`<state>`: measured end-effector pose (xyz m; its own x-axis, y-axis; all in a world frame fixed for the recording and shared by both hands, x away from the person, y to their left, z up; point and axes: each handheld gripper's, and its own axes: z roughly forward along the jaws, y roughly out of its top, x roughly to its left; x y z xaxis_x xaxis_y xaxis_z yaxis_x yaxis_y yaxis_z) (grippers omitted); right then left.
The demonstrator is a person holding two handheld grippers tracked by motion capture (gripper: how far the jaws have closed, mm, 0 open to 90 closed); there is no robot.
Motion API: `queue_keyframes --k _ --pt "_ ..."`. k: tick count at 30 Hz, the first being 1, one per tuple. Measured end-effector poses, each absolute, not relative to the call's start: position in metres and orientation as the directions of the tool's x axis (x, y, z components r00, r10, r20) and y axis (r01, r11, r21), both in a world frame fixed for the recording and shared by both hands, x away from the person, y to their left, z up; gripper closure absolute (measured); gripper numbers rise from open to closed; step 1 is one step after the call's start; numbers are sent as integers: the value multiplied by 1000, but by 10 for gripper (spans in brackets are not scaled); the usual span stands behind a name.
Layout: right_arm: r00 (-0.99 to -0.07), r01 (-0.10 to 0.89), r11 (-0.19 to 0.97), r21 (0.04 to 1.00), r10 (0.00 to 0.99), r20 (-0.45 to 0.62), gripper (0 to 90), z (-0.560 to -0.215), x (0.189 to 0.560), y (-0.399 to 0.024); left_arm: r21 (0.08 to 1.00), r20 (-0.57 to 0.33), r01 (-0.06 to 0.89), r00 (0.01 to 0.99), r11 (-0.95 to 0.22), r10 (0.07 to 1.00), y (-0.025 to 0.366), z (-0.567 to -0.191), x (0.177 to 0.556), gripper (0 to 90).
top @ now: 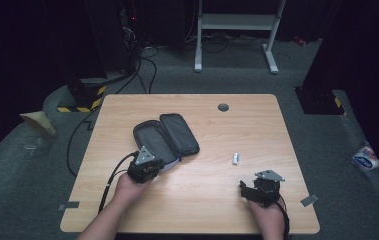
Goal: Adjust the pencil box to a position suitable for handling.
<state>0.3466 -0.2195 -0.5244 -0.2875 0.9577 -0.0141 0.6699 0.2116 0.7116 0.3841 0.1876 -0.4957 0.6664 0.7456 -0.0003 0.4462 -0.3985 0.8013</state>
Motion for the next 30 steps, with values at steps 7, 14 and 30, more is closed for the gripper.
queue_keyframes --k 7,14,30 --pt "-288 670 212 712 958 -14 160 -524 347 -219 804 -10 438 685 -401 728 170 -495 379 869" --pt "-288 670 212 712 958 -14 161 -524 347 -219 810 -23 437 690 -392 723 153 -495 376 879" --pt "-290 669 213 712 957 -15 161 -524 347 -220 826 -28 425 687 -371 726 135 -482 376 767"
